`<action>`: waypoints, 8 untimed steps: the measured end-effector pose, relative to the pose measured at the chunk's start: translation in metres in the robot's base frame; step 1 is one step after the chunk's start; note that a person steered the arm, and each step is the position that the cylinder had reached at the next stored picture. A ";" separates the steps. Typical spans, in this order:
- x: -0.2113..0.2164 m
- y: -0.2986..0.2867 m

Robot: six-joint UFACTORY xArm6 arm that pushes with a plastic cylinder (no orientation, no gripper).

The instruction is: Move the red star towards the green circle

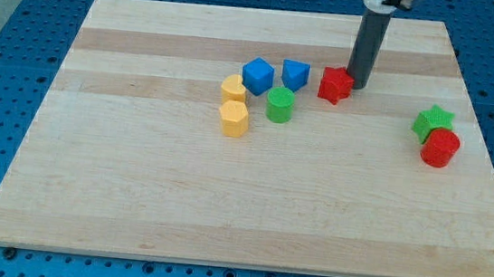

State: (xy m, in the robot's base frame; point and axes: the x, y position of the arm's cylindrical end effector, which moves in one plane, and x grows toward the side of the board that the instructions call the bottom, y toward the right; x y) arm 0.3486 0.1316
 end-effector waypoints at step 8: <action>-0.011 -0.031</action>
